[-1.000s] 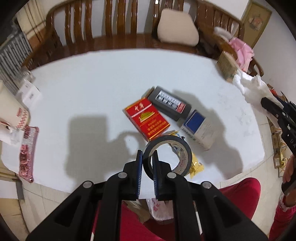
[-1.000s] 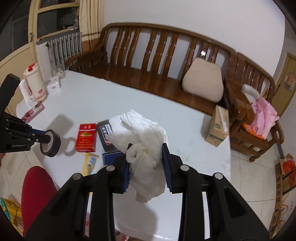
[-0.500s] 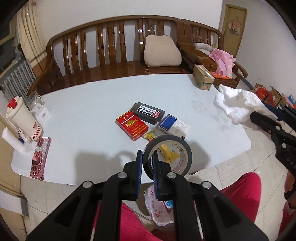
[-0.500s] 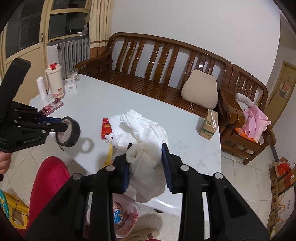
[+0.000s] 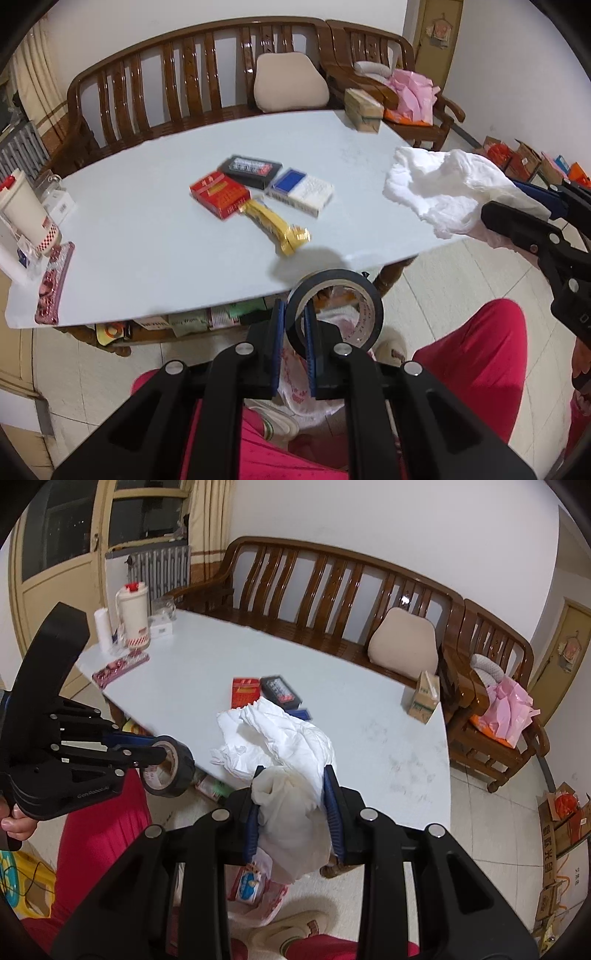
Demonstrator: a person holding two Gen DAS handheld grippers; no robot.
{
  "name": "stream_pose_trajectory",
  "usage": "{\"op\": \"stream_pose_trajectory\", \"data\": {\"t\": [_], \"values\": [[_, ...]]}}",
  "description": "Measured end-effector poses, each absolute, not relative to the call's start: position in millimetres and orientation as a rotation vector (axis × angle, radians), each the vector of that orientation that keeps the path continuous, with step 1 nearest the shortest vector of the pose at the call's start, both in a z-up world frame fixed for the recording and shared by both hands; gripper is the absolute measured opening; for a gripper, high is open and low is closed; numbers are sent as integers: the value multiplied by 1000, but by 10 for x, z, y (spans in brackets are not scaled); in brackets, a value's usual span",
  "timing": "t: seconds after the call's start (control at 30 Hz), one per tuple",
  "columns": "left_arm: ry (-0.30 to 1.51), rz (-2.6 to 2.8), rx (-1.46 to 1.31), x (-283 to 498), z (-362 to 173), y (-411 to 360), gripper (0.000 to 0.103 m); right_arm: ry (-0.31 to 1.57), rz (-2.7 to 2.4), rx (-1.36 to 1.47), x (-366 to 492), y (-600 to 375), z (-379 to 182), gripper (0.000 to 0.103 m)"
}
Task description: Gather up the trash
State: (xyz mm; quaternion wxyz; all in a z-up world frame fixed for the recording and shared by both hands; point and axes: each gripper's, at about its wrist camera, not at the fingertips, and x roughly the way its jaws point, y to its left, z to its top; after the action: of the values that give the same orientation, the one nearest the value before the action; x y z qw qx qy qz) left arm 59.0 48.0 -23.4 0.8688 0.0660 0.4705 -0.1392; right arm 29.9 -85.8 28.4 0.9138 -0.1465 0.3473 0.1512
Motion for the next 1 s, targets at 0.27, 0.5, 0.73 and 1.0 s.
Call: {"op": "stream_pose_trajectory", "data": {"t": [0.27,0.5,0.73,1.0], "values": [[1037,-310,151,484,-567,432,11,774,326,-298,171,-765,9,30],[1084,-310,174,453,-862,387,11,834,337,-282,171,-736,-261,30],[1122,-307,191,472,-1134,333,11,908,341,-245,252,-768,-596,30],[1194,-329,182,550,-1458,280,11,977,330,-213,354,-828,-936,30]]}}
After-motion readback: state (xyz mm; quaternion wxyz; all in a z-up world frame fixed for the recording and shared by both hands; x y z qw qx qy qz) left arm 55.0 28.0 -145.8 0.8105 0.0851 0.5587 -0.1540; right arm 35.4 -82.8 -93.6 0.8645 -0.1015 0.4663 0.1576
